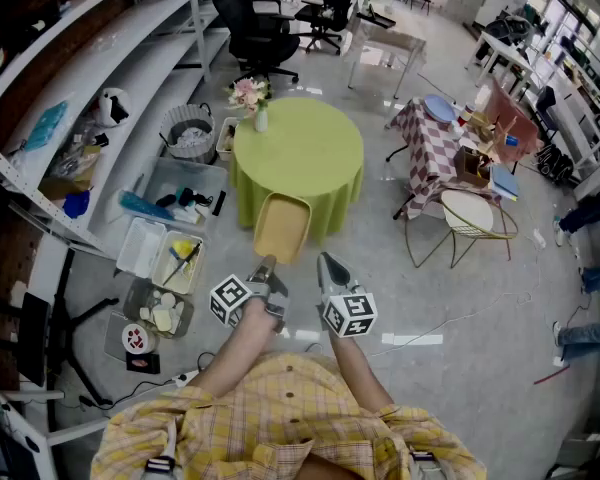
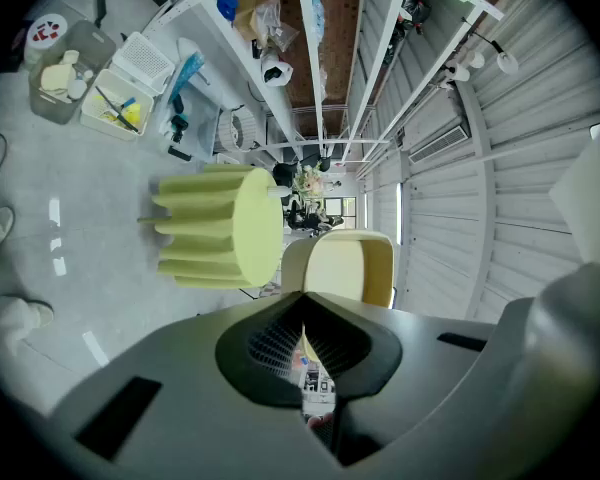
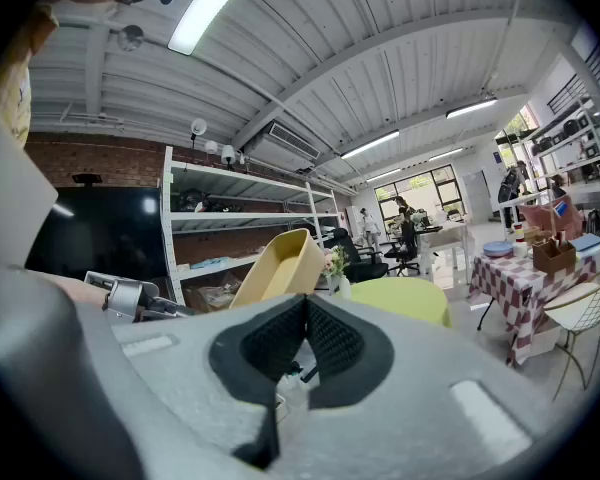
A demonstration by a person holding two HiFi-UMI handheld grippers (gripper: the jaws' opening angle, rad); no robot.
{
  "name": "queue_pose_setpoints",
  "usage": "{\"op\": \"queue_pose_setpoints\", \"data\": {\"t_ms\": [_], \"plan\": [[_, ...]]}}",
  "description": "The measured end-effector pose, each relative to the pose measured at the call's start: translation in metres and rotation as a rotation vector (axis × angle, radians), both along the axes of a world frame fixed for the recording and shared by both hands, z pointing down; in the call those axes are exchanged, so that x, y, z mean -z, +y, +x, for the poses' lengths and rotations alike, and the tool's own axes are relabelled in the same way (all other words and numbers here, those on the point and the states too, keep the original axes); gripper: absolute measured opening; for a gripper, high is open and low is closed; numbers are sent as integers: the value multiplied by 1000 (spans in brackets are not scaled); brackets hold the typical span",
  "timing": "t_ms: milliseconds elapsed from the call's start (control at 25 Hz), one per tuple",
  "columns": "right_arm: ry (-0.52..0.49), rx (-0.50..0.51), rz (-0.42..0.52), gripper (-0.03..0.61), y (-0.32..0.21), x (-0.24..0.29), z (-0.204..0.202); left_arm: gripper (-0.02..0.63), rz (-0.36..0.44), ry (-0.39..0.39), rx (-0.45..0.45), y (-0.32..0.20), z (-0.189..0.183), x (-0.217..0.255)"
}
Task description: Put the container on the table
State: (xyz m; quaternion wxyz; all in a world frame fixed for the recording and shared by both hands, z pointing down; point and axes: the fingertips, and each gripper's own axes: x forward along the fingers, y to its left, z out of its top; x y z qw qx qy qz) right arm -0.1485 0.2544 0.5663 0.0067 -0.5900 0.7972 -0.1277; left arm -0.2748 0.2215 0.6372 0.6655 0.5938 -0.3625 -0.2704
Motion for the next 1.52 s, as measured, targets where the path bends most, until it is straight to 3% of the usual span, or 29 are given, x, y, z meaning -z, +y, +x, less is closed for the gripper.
{"op": "queue_pose_setpoints", "data": {"t_ms": [560,840,1520], "plan": [[25,24,-3,-2,8,-2,13,14,9,-6,17,11,12,1],[48,49,14,-2,13,0,19,14,23,32,32,15,23,1],[25,102,12,-2,32,-7,85,14,48,19,79,35,87,1]]}}
